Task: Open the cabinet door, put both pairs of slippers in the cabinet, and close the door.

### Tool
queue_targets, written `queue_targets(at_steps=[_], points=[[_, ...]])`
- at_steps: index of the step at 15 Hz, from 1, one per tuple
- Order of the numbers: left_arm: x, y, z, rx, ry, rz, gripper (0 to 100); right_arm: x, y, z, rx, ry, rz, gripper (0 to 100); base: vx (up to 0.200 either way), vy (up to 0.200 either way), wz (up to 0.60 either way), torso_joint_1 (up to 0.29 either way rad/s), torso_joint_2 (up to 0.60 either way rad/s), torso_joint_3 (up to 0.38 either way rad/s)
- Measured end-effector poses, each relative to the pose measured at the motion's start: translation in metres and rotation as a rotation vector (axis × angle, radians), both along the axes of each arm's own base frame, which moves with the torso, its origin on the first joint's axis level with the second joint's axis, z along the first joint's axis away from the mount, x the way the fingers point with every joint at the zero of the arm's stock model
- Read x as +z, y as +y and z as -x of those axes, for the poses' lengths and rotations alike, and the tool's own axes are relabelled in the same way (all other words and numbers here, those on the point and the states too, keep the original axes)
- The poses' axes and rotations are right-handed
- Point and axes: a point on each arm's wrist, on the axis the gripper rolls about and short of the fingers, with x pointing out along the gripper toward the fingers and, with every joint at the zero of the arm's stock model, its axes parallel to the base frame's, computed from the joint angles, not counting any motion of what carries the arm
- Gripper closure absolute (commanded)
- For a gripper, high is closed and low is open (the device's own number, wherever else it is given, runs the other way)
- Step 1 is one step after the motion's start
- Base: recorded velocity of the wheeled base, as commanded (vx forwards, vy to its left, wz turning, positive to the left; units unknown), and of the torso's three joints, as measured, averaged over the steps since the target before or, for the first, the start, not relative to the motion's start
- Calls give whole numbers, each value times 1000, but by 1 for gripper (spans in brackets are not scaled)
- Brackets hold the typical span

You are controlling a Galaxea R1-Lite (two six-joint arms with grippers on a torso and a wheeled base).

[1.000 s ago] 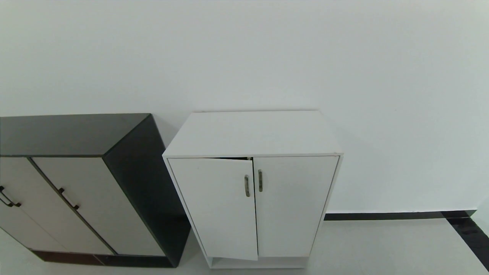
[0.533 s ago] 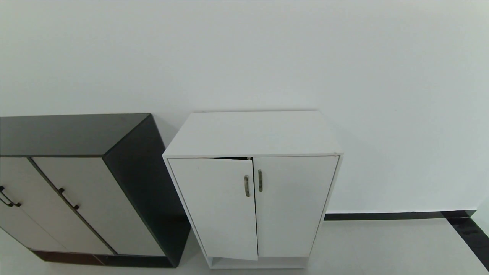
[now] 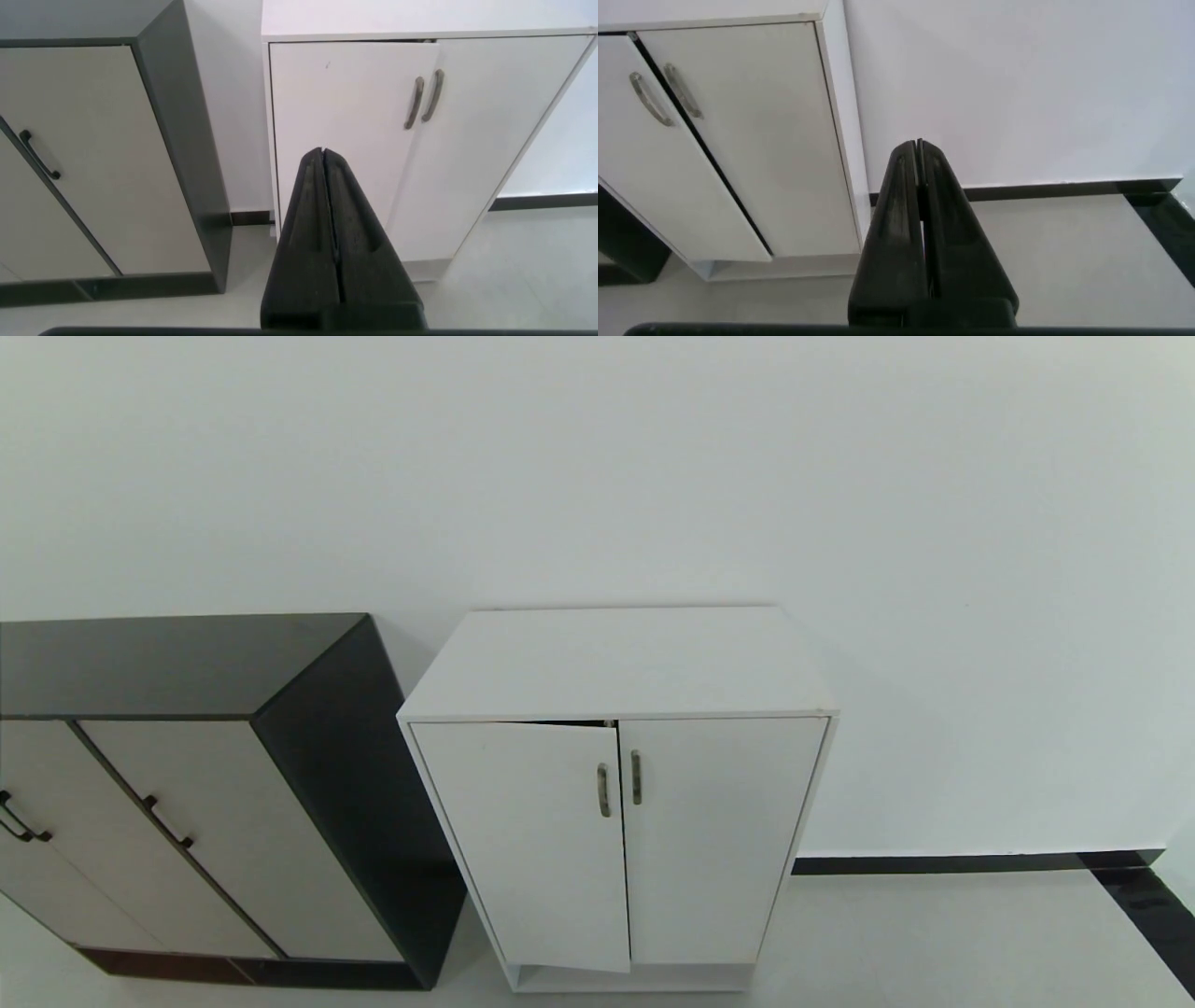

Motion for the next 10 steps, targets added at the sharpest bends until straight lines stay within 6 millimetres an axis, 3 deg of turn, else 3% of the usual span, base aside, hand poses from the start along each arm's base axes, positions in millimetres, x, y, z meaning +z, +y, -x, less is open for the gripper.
queue_targets(at_steps=[10], points=[[0,0,0,1,0,0,100,-1,0,1,-3,-12,-9,100,0,0,0,0,0,0]])
